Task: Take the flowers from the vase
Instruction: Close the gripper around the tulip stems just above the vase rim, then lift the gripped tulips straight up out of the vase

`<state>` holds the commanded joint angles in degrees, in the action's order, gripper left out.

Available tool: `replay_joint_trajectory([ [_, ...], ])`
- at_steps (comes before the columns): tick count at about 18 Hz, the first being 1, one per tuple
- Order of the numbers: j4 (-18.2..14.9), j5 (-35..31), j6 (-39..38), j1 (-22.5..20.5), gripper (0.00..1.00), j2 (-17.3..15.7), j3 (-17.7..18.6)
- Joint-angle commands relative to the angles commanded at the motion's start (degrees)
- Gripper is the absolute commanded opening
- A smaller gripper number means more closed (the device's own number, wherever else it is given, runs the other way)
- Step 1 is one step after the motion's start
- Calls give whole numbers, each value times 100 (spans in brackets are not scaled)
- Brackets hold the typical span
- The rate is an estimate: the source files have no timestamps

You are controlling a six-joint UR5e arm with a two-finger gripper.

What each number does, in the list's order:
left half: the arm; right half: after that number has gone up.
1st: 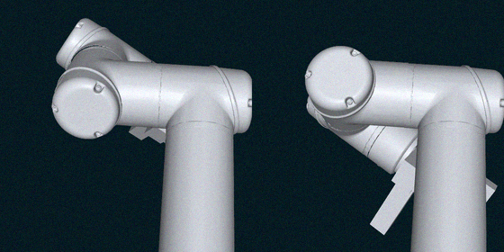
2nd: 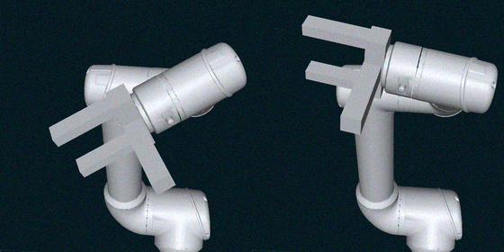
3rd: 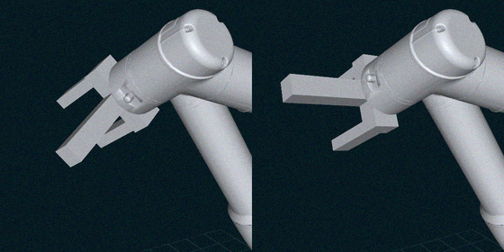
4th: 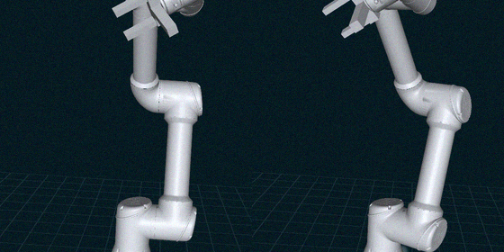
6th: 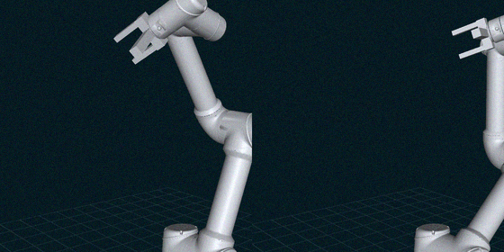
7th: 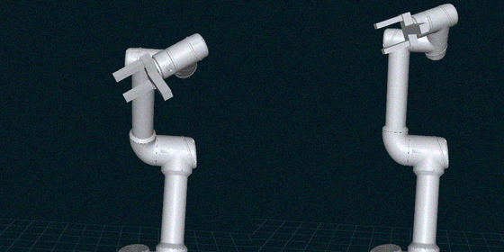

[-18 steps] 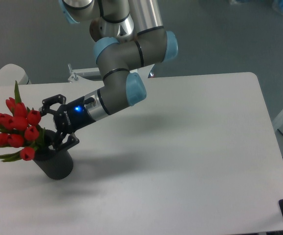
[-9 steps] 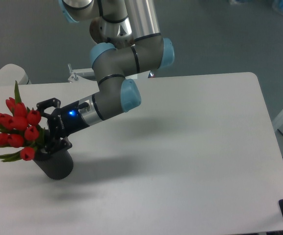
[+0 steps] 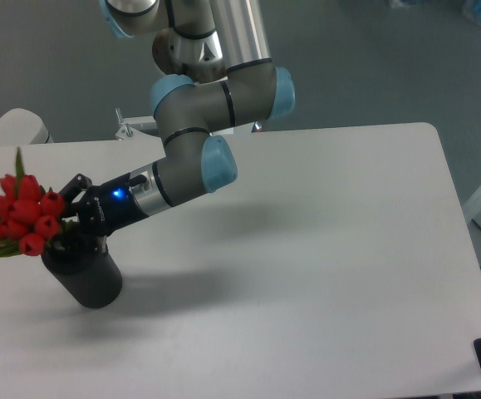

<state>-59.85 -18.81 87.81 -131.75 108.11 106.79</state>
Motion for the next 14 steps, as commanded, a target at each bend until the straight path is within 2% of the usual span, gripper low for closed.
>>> replay_joint_trajectory([
  [4, 9, 52, -316, -105, 5, -53, -53],
  [8, 0, 518, -501, -211, 7, -158, -123],
  [14, 9, 711, -1186, -316, 7, -194, -395],
])
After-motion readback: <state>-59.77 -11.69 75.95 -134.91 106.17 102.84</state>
